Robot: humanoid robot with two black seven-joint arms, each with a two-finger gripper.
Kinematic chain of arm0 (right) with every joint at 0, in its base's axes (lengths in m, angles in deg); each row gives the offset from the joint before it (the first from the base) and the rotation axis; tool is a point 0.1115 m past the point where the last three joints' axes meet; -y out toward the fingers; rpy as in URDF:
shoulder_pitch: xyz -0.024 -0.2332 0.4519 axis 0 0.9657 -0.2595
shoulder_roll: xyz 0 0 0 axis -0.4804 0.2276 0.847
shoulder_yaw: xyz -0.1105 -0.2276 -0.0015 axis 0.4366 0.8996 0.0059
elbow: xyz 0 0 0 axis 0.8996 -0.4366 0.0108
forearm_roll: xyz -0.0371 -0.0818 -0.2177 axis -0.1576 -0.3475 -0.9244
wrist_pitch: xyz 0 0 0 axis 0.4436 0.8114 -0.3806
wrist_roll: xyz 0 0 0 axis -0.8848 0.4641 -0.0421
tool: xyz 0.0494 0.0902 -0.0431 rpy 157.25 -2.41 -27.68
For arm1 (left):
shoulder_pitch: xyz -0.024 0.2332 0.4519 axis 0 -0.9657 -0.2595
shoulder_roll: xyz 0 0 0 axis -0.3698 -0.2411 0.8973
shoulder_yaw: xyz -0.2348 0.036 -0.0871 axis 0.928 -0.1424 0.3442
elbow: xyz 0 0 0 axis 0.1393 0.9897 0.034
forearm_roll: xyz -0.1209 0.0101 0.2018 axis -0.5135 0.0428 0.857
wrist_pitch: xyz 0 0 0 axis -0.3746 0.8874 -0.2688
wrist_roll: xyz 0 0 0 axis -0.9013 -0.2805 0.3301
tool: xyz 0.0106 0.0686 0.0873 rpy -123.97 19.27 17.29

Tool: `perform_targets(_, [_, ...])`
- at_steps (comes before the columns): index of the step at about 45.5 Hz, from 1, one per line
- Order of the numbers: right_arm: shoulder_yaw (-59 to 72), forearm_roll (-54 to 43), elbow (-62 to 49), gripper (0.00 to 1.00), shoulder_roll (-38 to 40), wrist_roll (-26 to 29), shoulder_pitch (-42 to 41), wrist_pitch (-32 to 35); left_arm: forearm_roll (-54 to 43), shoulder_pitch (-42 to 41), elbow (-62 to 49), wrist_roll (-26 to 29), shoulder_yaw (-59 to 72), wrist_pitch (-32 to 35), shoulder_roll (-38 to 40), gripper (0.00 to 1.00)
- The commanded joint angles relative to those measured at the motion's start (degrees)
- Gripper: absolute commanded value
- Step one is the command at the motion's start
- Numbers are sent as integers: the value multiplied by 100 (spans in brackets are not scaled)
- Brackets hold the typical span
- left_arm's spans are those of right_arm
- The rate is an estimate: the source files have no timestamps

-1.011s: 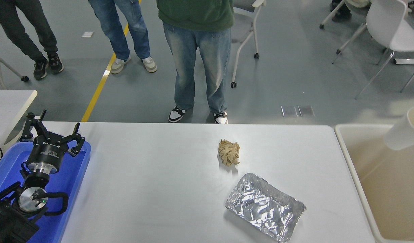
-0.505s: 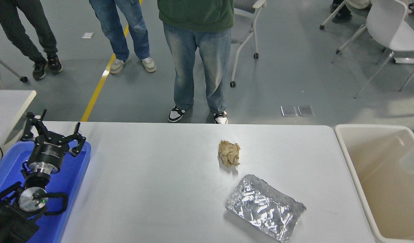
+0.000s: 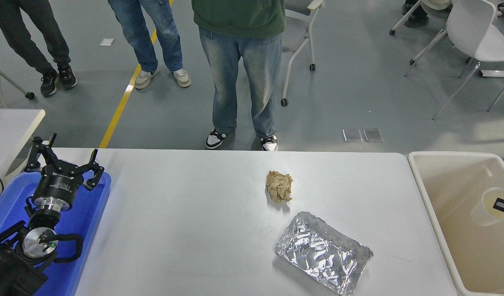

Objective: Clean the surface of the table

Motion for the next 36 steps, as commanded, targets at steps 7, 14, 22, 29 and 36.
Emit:
perform_targets(7, [-29,118,-702,0,-386,-52,206,24,0,0,0,-2,0,-1,3,100])
perform_targets(14, [-64,118,-728,0,-386,-52,286,15,0,0,0,-2,0,-1,3,100])
perform_targets(22, [-82,206,-833,23,-386,18,338,15,0,0,0,-2,0,-1,-6,100])
perform_targets(29, [-82,294,-878,100,-386,0,338,24,0,0,0,-2,0,-1,-6,100])
perform_targets(36, [-82,338,-878,100,-386,0,347,6,0,0,0,-2,0,-1,3,100])
